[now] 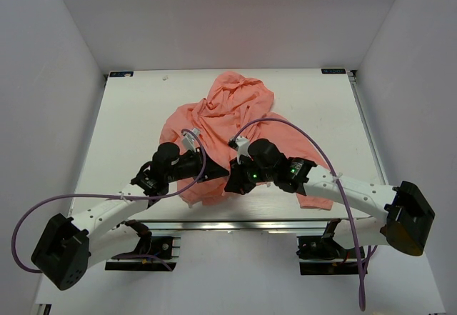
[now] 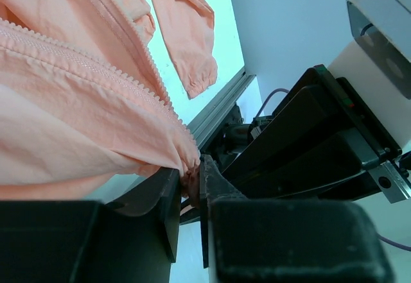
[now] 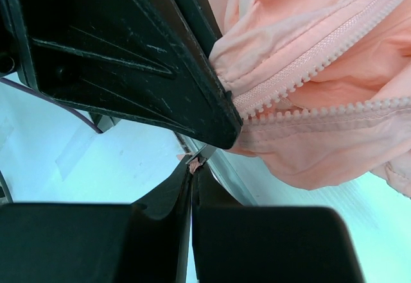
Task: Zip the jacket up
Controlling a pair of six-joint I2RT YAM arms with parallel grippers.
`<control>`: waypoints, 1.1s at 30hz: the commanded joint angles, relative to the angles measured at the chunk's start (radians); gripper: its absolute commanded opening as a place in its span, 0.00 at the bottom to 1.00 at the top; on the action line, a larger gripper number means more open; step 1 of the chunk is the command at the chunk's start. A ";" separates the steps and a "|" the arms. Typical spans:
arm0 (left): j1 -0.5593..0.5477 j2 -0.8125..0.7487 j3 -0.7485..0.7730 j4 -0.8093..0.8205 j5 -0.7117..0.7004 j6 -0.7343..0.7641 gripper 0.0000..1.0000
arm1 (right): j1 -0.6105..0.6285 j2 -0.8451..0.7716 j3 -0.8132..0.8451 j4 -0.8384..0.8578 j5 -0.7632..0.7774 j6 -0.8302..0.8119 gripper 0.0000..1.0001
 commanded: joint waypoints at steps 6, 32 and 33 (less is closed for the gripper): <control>-0.004 -0.042 -0.018 -0.043 -0.018 0.037 0.17 | -0.011 -0.020 0.021 -0.011 0.044 -0.008 0.00; -0.004 -0.017 0.025 -0.103 0.029 0.132 0.50 | -0.076 0.015 0.085 -0.068 0.027 -0.038 0.00; -0.004 -0.022 0.024 -0.099 0.031 0.132 0.51 | -0.079 0.021 0.093 -0.073 0.027 -0.043 0.00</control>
